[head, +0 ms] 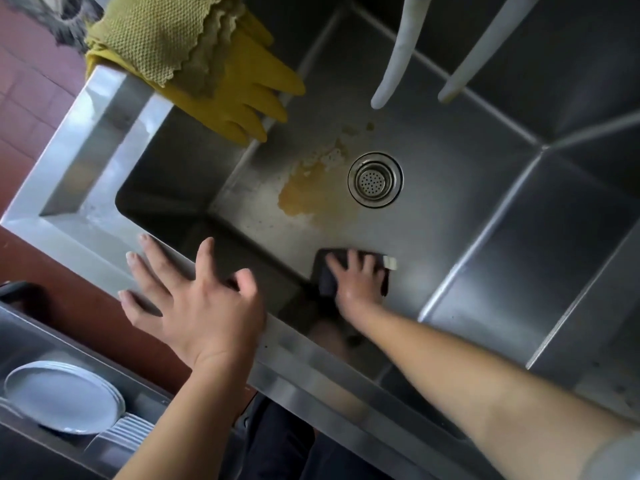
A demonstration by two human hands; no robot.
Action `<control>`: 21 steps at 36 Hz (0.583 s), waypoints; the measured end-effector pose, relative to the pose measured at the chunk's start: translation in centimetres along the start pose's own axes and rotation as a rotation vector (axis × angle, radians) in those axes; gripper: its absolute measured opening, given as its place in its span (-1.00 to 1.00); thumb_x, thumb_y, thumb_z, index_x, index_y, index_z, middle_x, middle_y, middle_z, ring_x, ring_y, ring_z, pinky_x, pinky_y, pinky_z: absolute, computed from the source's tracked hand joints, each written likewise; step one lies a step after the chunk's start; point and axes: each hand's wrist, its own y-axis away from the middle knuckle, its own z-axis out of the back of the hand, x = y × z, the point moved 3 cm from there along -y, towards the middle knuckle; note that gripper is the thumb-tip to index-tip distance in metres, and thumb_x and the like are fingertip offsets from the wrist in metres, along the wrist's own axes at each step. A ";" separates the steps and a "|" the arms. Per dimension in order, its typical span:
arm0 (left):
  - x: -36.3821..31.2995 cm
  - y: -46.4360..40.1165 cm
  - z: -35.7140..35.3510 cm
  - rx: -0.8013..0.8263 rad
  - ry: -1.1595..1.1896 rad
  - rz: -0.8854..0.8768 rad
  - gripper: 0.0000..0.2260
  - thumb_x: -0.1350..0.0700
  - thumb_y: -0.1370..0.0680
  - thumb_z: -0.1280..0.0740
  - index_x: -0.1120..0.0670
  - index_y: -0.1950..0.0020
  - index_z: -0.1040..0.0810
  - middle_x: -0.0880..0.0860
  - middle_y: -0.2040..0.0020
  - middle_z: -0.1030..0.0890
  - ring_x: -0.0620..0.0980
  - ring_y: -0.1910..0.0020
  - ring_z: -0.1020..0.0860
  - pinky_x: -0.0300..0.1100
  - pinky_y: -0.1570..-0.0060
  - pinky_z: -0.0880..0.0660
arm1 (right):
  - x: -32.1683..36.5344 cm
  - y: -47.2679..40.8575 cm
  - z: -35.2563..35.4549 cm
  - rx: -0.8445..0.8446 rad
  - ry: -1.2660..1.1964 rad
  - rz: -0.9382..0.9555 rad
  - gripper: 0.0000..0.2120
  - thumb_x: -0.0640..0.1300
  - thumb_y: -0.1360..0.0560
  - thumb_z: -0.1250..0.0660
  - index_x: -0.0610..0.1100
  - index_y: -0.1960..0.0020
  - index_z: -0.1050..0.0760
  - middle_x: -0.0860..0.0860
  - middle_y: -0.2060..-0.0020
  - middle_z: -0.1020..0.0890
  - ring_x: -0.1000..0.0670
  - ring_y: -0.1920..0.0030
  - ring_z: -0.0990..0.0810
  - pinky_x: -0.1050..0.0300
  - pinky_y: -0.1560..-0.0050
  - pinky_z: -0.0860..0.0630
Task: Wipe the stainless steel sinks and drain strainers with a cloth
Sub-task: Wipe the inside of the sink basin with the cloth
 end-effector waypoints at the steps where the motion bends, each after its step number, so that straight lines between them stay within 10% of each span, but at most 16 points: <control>1: 0.0 0.0 0.0 0.002 -0.001 0.000 -0.52 -0.15 -0.44 -0.19 -0.18 -0.36 -0.45 0.13 -0.62 0.03 0.10 -0.59 0.11 0.27 -0.48 0.07 | 0.8 0.3 -0.4 0.029 0.022 0.053 -0.39 -0.14 -0.57 -0.23 0.21 -0.52 -0.10 -0.11 -0.49 -0.13 -0.29 -0.36 -0.19 -0.28 -0.30 -0.29; 7: 0.1 0.0 -0.1 0.008 -0.008 0.010 -0.54 -0.14 -0.45 -0.21 -0.18 -0.36 -0.45 0.13 -0.62 0.03 0.10 -0.59 0.12 0.26 -0.48 0.08 | -0.6 -0.8 -0.1 0.075 0.047 0.162 -0.38 -0.11 -0.57 -0.25 0.25 -0.52 -0.09 -0.06 -0.50 -0.11 -0.25 -0.38 -0.17 -0.28 -0.32 -0.29; 15: 0.0 -0.1 0.0 -0.001 -0.008 0.017 -0.47 -0.16 -0.43 -0.15 -0.19 -0.41 -0.39 0.13 -0.62 0.01 0.09 -0.59 0.10 0.27 -0.48 0.05 | -10.2 -6.0 6.2 -0.302 -0.366 -0.543 -0.41 -0.17 -0.46 -0.27 0.19 -0.43 -0.29 -0.13 -0.39 -0.32 -0.27 -0.30 -0.32 -0.25 -0.29 -0.27; 21: -0.2 0.0 0.1 -0.007 -0.006 0.021 -0.44 -0.15 -0.42 -0.13 -0.19 -0.44 -0.37 0.15 -0.61 -0.01 0.09 -0.59 0.09 0.26 -0.48 0.06 | -12.5 -14.7 14.5 -0.368 -0.457 -0.630 -0.47 -0.15 -0.59 -0.10 0.17 -0.52 -0.18 -0.09 -0.52 -0.22 -0.24 -0.48 -0.20 -0.30 -0.36 -0.18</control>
